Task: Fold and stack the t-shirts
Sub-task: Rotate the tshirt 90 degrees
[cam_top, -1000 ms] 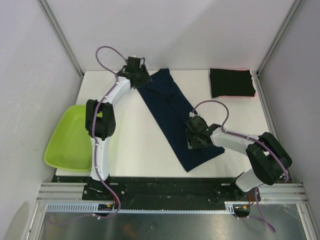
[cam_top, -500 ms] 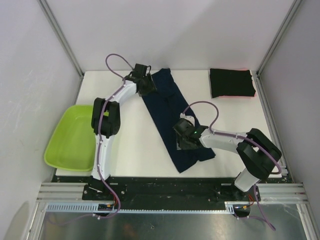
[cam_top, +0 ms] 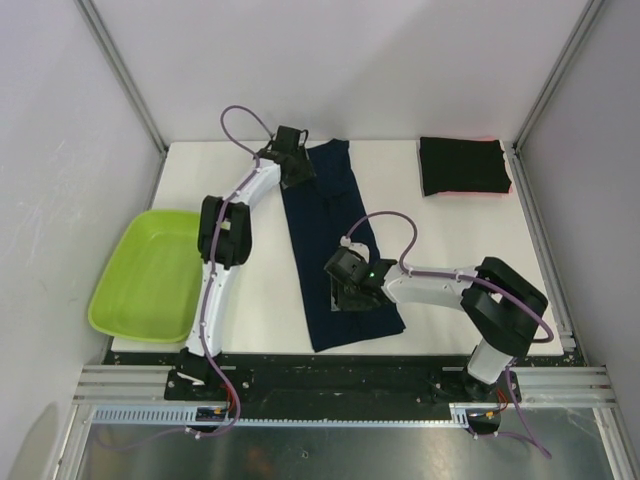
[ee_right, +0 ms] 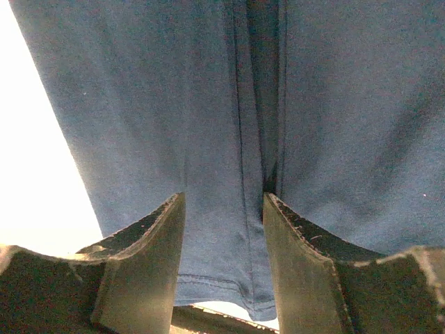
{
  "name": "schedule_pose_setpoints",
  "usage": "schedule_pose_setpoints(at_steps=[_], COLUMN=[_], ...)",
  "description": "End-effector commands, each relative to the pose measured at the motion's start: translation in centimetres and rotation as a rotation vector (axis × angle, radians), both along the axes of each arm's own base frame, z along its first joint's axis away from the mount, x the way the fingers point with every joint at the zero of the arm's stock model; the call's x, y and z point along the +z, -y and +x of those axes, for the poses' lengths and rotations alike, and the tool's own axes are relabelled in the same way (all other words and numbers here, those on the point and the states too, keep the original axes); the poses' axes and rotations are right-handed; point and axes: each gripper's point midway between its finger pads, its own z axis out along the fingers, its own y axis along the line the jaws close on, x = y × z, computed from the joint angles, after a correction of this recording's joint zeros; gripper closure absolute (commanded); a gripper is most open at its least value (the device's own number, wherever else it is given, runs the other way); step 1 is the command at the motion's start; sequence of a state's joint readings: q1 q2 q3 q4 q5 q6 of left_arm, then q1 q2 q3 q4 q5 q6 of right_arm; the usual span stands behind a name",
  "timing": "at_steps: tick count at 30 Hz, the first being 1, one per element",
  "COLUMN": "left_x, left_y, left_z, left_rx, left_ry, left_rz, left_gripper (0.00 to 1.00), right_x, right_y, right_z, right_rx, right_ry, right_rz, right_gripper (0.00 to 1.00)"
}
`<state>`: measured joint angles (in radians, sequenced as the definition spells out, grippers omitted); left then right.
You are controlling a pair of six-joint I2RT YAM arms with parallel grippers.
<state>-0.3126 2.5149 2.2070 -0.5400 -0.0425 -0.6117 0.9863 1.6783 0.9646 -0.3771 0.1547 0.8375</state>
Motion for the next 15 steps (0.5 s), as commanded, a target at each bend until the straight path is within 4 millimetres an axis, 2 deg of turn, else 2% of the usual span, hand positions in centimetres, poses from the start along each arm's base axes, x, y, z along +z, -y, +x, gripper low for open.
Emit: schedule_pose_setpoints(at_steps=[1, 6, 9, 11, 15], left_x=[0.8, 0.2, -0.1, 0.1, 1.1], left_y=[-0.7, -0.7, -0.5, -0.5, -1.1], left_z=[1.7, 2.5, 2.2, 1.6, 0.3], left_rx=[-0.008, -0.036, -0.045, -0.043, -0.022], left_ry=[0.042, 0.053, 0.041, 0.03, 0.02], left_rz=[0.052, 0.071, 0.059, 0.056, 0.077], left_gripper=[0.4, 0.41, 0.43, 0.45, 0.47], right_x=[1.9, 5.0, 6.1, 6.3, 5.3], right_y=[0.5, 3.8, 6.1, 7.5, 10.1], right_z=[-0.1, 1.8, 2.7, 3.0, 3.1], right_rx=[-0.031, -0.121, -0.175, -0.205, -0.256], right_ry=[-0.004, 0.08, 0.118, 0.119, 0.088], right_rz=[0.006, -0.02, -0.042, -0.044, -0.045], right_gripper=[0.47, 0.46, 0.46, 0.46, 0.46])
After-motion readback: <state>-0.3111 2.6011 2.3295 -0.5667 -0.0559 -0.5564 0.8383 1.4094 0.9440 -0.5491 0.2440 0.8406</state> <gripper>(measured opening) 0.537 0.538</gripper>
